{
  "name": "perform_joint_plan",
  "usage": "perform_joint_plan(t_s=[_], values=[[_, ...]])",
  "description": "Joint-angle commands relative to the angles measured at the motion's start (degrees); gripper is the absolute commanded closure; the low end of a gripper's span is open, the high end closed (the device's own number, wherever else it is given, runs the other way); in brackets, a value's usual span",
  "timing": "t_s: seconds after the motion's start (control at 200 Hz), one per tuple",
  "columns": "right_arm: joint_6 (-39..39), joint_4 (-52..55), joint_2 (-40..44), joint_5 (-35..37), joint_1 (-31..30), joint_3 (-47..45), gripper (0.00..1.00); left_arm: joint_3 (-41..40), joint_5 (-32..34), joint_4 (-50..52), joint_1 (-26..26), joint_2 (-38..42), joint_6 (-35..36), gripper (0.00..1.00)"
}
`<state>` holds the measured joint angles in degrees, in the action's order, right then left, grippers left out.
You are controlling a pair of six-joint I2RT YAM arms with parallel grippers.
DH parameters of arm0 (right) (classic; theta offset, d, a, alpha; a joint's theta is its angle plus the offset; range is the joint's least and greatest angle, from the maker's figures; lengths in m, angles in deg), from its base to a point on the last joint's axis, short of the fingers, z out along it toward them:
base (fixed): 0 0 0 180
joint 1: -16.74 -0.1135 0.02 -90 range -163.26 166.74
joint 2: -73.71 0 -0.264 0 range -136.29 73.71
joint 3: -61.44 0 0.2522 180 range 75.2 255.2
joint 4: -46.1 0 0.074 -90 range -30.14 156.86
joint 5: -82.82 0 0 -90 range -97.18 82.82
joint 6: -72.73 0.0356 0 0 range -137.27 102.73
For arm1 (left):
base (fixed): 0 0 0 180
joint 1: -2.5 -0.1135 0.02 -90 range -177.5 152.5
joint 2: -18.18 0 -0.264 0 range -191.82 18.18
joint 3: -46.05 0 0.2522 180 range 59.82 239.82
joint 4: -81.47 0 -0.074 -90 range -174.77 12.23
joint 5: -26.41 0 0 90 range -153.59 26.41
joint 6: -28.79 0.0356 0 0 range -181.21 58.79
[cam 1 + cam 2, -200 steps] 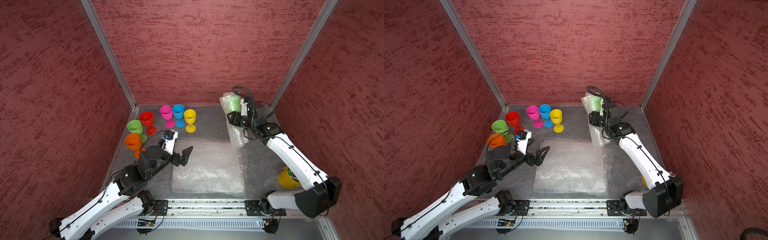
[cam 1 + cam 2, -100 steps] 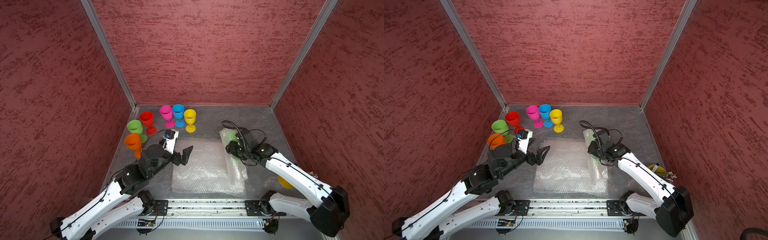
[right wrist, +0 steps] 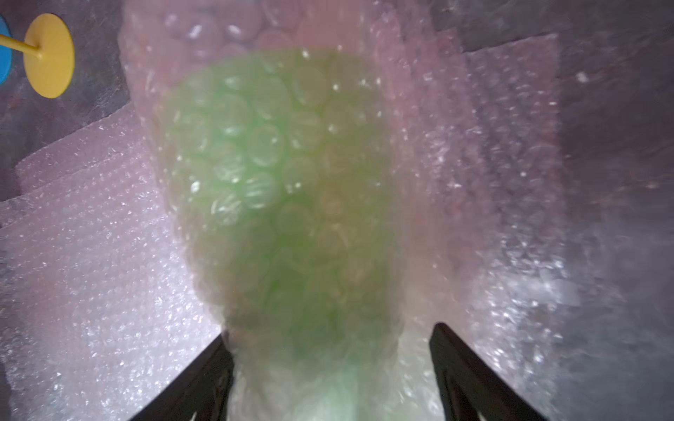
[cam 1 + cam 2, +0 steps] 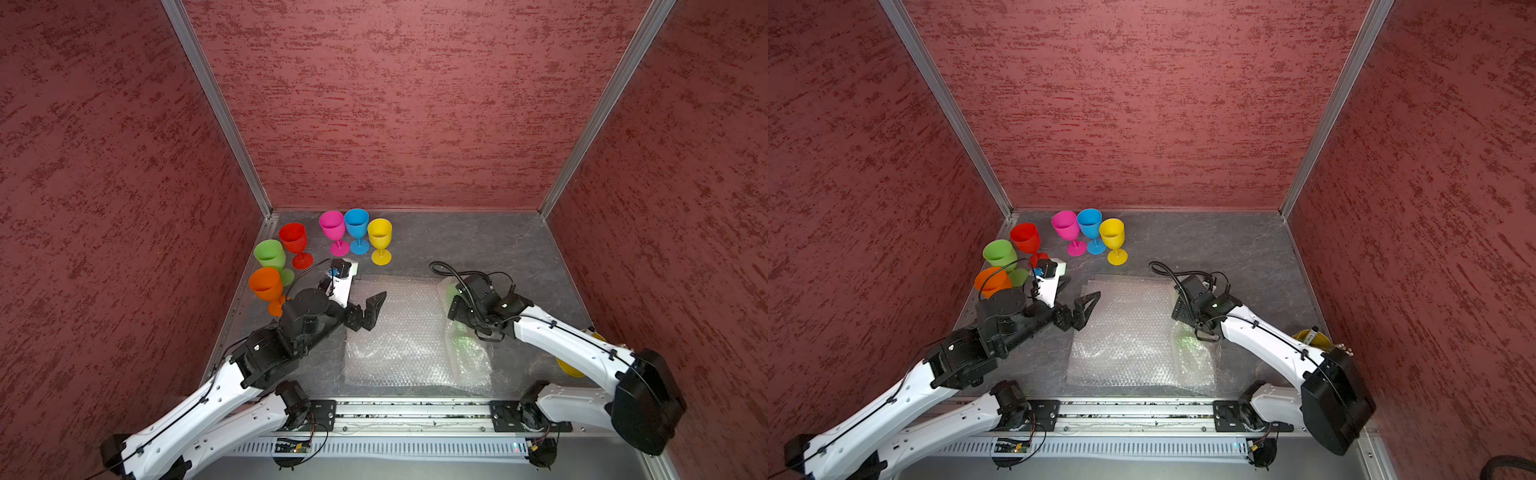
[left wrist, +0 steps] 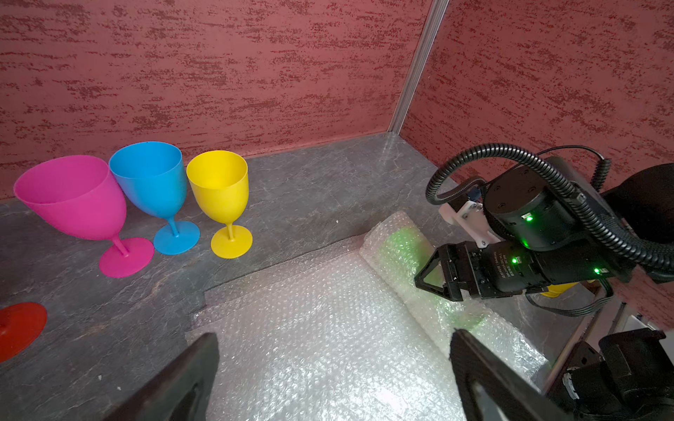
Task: Unpack wine glasses from bubble wrap
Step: Place the bubble wrap at the center of the board.
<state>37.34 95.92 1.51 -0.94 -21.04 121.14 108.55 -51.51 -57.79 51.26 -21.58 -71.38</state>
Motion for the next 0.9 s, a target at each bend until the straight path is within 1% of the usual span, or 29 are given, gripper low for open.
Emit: perform_joint_plan(t_s=[0.0, 0.055, 0.095, 0.19, 0.23, 0.266, 0.296, 0.321, 0.366, 0.406, 0.456, 0.506, 0.611, 0.666, 0.701, 0.787, 0.827, 0.897], values=[[1.59, -9.36, 0.93, -7.98, -0.96, 0.16, 0.15, -0.21, -0.15, 0.04, -0.34, -0.37, 0.16, 0.0], [4.53, -10.7, 2.85, -10.06, -2.28, 0.61, 0.15, -0.21, 0.12, 0.15, -0.36, -0.54, 0.17, 0.0], [7.48, -13.72, 4.88, -12.55, -3.6, 0.16, 0.15, -0.21, 0.31, 0.22, -0.34, -0.55, 0.29, 0.0], [13.98, -28.39, 9.42, -18.34, -7.34, -3.3, 0.13, -0.21, 0.4, 0.06, -0.53, -0.74, 0.38, 0.0], [15.19, -34.79, 9.8, -21.3, -8.13, -4.19, 0.14, -0.11, 0.41, 0.04, -0.81, -0.92, 0.42, 0.0], [14.51, -37.27, 9.21, -23.37, -8.47, -3.37, 0.15, -0.04, 0.07, -0.05, -1.26, -1.08, 0.27, 0.0], [12.18, -35.51, 8.41, -23.69, -8.58, -1.15, 0.15, -0.08, -0.24, -0.13, -1.62, -1.11, 0.03, 0.0], [9.03, -31.23, 7.74, -22.2, -8.56, 1.5, 0.15, -0.12, -0.36, -0.17, -1.87, -1.22, -0.09, 0.0], [4.21, -21.56, 7.2, -16.45, -8.54, 5.77, 0.16, -0.12, -0.71, -0.16, -1.93, -1.63, -0.47, 0.0], [0.96, -16.31, 7.46, -11.35, -8.58, 7.69, 0.19, -0.02, -1.0, 0.1, -1.92, -2.0, -1.07, 0.0], [-1.07, -13.03, 8.31, -6.91, -8.55, 8.01, 0.21, 0.33, -2.07, 0.57, -1.93, -2.87, -2.29, 0.0], [-1.93, -12.39, 8.91, -5.06, -8.5, 6.67, 0.24, 1.01, -3.1, 1.57, -1.99, -4.64, -4.12, 0.0], [-3.53, -11.61, 7.02, -5.25, -8.49, 3.64, 0.29, 3.4, -6.58, 4.22, -2.36, -9.91, -8.19, 0.0], [-4.03, -11.5, 6.55, -4.84, -8.49, 2.04, 0.36, 4.7, -9.52, 5.48, -2.83, -12.51, -10.13, 0.0], [-4.14, -12.44, 6.76, -5.02, -8.45, 0.69, 0.38, 5.32, -11.71, 6.07, -2.92, -14.02, -11.36, 0.0], [-3.93, -17.09, 7.18, -8.74, -8.45, -2.61, 0.41, 5.88, -15.59, 7.15, -3.03, -16.84, -15.9, 0.0], [-3.97, -18.87, 6.71, -10.78, -8.53, -3.6, 0.46, 5.15, -17.79, 6.78, -3.38, -17.75, -17.97, 0.0], [-3.64, -20.79, 5.82, -12.25, -8.8, -4.72, 0.49, 3.38, -19.99, 5.72, -3.81, -18.35, -21.11, 0.0]])
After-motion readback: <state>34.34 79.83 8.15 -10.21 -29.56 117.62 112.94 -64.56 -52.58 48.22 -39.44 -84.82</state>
